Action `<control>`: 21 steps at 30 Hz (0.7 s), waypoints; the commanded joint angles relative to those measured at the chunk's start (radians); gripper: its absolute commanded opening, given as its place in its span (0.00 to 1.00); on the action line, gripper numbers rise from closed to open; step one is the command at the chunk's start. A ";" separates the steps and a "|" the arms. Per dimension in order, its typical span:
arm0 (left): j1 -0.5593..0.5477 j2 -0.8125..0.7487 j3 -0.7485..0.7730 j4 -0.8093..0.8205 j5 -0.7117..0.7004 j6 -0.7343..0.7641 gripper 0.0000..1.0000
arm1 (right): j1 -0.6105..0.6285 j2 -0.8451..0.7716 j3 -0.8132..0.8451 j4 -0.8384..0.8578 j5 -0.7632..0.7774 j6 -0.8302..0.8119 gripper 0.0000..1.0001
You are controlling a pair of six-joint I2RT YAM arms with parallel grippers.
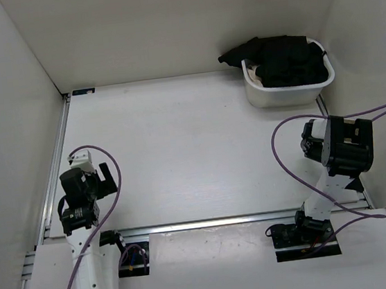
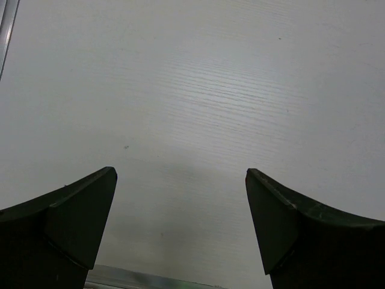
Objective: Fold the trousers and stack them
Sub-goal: Grab the trousers from the pile
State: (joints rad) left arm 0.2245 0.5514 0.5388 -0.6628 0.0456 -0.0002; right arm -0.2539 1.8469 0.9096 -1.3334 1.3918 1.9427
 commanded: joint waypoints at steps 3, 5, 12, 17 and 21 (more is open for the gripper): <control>0.012 -0.021 -0.003 0.035 -0.021 0.000 1.00 | 0.001 0.002 0.018 -0.159 0.032 0.133 0.99; 0.012 -0.021 -0.013 0.035 -0.021 0.000 1.00 | 0.001 0.002 0.018 -0.159 0.032 0.133 0.99; 0.022 -0.021 0.027 0.045 0.005 0.000 1.00 | 0.011 -0.057 0.183 -0.159 0.065 -0.213 0.99; 0.022 -0.001 0.076 0.026 0.060 0.000 1.00 | 0.174 -0.231 0.356 -0.159 0.111 -0.521 0.99; 0.013 0.018 0.105 0.026 0.060 0.000 1.00 | 0.609 -0.405 0.332 0.397 0.309 -1.167 0.99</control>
State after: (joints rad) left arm 0.2401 0.5617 0.5896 -0.6453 0.0723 0.0002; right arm 0.1287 1.5639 1.2335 -1.2522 1.4391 1.3098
